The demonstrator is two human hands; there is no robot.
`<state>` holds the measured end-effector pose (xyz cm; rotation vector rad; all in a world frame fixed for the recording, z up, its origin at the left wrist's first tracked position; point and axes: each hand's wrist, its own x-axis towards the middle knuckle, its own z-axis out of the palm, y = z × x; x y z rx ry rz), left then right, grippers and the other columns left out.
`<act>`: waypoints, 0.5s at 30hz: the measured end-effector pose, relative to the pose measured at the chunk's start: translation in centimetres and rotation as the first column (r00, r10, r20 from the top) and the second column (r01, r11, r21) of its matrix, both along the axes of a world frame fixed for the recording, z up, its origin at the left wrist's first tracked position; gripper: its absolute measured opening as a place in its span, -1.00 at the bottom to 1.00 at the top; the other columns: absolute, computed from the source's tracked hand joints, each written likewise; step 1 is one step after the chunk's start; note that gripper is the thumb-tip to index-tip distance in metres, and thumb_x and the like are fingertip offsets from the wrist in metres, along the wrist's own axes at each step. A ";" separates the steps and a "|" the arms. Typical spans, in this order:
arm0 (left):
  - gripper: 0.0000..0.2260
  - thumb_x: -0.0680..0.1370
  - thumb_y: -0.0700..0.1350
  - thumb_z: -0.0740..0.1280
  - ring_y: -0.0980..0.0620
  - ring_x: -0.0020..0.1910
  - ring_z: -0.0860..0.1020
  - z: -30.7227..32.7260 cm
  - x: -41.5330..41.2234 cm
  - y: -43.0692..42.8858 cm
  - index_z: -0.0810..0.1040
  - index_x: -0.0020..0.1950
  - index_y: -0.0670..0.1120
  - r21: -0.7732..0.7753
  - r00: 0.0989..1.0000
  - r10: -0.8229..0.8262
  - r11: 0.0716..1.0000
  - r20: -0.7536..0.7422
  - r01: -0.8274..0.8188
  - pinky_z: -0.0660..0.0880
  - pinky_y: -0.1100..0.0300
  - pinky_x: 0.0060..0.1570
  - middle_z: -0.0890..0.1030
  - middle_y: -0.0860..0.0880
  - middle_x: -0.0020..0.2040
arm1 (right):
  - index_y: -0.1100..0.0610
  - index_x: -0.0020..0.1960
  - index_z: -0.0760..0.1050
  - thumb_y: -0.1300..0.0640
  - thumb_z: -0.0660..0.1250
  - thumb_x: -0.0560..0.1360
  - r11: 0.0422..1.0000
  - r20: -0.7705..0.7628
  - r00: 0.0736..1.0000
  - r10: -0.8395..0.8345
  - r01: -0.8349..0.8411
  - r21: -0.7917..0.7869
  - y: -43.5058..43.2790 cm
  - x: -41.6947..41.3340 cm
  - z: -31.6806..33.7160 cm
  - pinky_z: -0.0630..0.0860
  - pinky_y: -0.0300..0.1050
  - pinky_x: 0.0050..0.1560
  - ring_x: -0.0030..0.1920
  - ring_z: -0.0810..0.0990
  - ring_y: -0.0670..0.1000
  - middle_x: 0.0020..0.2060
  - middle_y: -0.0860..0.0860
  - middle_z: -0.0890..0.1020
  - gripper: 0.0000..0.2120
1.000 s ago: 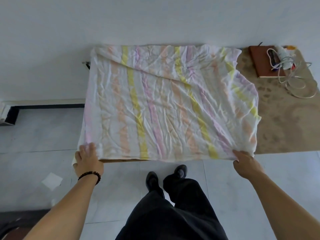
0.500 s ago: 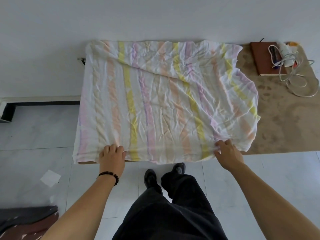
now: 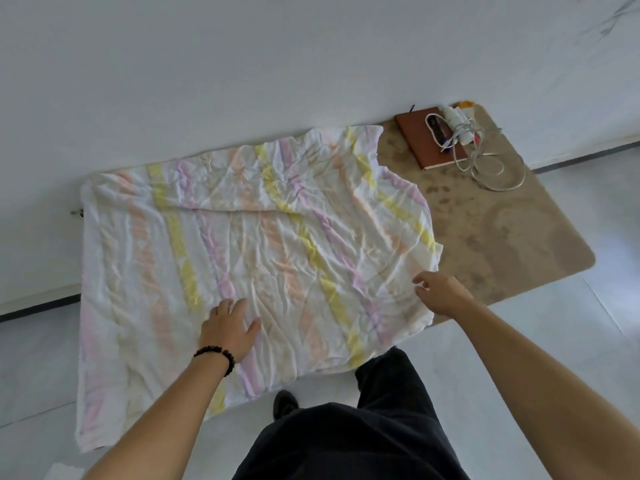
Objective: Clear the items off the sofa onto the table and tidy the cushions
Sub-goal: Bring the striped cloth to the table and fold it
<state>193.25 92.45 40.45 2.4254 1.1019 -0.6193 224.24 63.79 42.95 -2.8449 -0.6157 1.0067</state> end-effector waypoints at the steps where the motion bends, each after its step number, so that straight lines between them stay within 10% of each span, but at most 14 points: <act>1: -0.45 0.60 0.21 0.11 -0.13 0.47 0.22 0.1 2.2 -0.4 0.18 0.53 -0.01 -0.040 1.000 0.001 0.999 0.026 0.000 0.32 -0.04 0.35 0.18 -0.11 0.54 | -0.04 0.35 0.48 0.06 0.18 0.60 1.000 0.020 1.000 -0.020 0.019 0.025 -0.2 1.6 -0.1 0.54 0.01 0.16 0.22 0.55 0.12 0.30 0.05 0.56 -0.66; 10: -0.45 0.58 0.24 0.16 -0.12 0.52 0.10 -1.8 21.7 -10.7 0.29 0.49 -0.01 -0.083 0.979 0.052 0.996 0.195 -0.036 0.24 -0.09 0.40 0.18 -0.13 0.53 | 0.13 0.29 0.47 0.08 0.22 0.55 0.896 -0.086 0.950 -0.301 0.313 0.315 2.6 17.7 -4.6 0.39 -0.04 0.18 0.29 0.47 0.14 0.20 0.07 0.56 -0.66; 15: -0.48 0.41 0.42 0.20 -0.01 -0.05 0.42 -2.6 33.0 -18.4 0.48 0.00 -0.01 -0.046 0.951 0.171 0.985 0.256 -0.164 0.45 0.08 -0.01 0.43 0.03 -0.05 | 0.06 0.28 0.50 -0.12 0.22 0.54 0.901 -0.173 0.973 -0.152 0.209 0.380 7.3 26.5 -6.2 0.48 -0.06 0.06 0.22 0.52 0.10 0.11 0.05 0.59 -0.60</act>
